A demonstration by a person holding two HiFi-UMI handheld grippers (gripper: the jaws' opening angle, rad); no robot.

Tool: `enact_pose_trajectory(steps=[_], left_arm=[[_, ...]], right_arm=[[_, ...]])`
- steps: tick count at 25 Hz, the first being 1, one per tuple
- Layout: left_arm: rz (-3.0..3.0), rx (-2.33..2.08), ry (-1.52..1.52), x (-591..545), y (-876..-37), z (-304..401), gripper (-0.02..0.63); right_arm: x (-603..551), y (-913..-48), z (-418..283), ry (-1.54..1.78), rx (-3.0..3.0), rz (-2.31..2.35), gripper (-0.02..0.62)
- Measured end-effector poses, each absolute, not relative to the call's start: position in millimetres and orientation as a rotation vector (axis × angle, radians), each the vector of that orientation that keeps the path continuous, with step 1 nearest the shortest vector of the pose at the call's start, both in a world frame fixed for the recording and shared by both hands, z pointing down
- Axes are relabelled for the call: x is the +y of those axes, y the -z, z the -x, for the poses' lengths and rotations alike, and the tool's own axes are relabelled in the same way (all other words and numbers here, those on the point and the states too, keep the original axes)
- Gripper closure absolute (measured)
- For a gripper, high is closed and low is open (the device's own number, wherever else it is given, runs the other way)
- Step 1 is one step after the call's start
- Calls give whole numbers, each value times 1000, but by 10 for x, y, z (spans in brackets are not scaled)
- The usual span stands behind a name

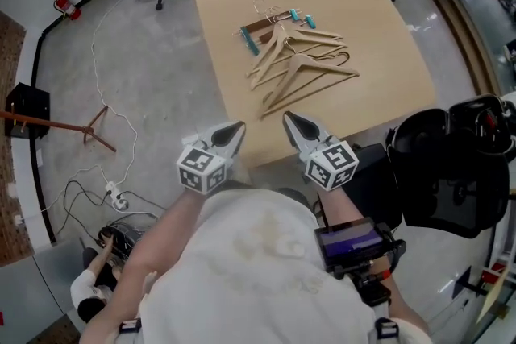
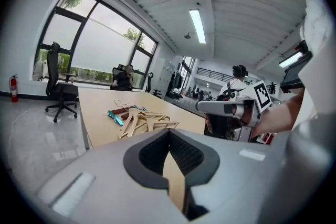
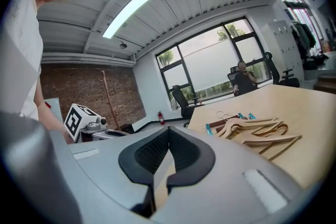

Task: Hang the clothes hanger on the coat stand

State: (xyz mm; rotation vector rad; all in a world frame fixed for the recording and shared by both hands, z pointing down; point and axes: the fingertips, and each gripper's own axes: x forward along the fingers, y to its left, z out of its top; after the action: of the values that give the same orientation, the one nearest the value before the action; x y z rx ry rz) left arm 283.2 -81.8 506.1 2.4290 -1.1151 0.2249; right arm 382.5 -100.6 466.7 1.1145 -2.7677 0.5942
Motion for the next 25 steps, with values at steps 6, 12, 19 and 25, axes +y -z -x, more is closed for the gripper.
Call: enact_pose_trajectory(steps=[6, 12, 19, 25], left_arm=[[-2470, -978, -265, -1122, -5162, -3073, 604], [-2445, -936, -382, -1422, -5412, -3382, 604], [-2382, -1011, -560, -1845, -5826, -3754, 604], [-2299, -1046, -735, -2242, -6206, -4027, 528]], right_arm=[[-1167, -4709, -4020, -607, -2694, -1247, 581], [-1366, -4916, -4304, -679, -2638, -1303, 581], [-1756, -5159, -4629, -735, -2631, -1255, 581], [-2000, -5287, -4922, -803, -2642, -1230, 581]])
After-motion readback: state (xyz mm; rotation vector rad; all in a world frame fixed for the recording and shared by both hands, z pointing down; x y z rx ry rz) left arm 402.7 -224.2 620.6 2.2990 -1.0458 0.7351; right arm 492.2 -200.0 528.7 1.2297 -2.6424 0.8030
